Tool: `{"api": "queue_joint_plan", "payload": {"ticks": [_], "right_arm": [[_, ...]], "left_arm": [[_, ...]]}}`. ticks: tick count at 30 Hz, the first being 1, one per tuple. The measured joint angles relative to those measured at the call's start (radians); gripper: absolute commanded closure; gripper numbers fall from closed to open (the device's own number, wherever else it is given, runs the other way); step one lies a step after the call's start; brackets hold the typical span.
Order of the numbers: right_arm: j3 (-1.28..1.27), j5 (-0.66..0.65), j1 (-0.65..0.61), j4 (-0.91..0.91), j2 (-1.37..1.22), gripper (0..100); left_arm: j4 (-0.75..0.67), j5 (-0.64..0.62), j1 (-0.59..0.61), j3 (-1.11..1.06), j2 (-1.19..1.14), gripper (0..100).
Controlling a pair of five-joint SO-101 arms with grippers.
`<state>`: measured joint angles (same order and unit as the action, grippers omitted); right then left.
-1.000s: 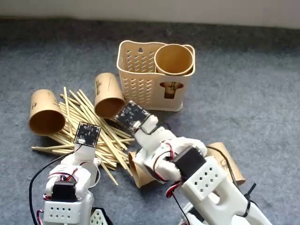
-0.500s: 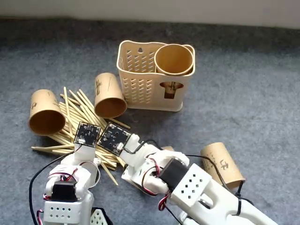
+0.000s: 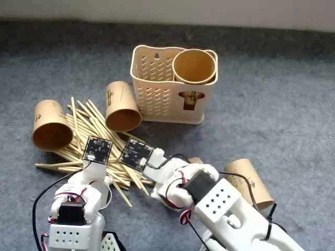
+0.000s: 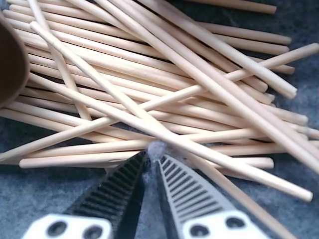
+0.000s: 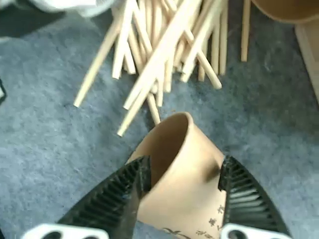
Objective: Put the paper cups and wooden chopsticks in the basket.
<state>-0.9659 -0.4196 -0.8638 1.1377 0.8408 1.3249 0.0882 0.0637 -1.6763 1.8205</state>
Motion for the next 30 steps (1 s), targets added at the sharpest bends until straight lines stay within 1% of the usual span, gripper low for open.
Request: {"api": "queue_joint_plan", "payload": {"ticks": [4,8,10,14,16,21,24,30], "right_arm": [[0.000,-0.071,0.077,0.017,0.000,77.8],[0.000,-0.109,0.146,0.023,0.000,78.3],[0.000,-0.126,0.178,0.023,0.000,82.5],[0.002,-0.155,0.221,0.021,0.000,95.8],[0.008,-0.173,0.226,0.021,0.000,99.7],[0.078,-0.183,0.236,0.043,0.000,99.2],[0.104,-0.180,0.265,0.052,0.000,99.2],[0.114,-0.117,0.304,0.058,0.000,99.2]], "left_arm": [[0.000,0.000,0.000,0.000,0.000,98],[0.000,0.000,0.000,0.000,0.000,98],[0.000,0.000,0.000,0.000,0.000,98],[0.000,0.000,0.000,0.000,0.000,98],[0.000,0.000,0.000,0.000,0.000,98],[0.000,0.000,0.000,0.000,0.000,98],[0.000,0.000,0.000,0.000,0.000,98],[0.000,0.000,0.000,0.000,0.000,98]]}}
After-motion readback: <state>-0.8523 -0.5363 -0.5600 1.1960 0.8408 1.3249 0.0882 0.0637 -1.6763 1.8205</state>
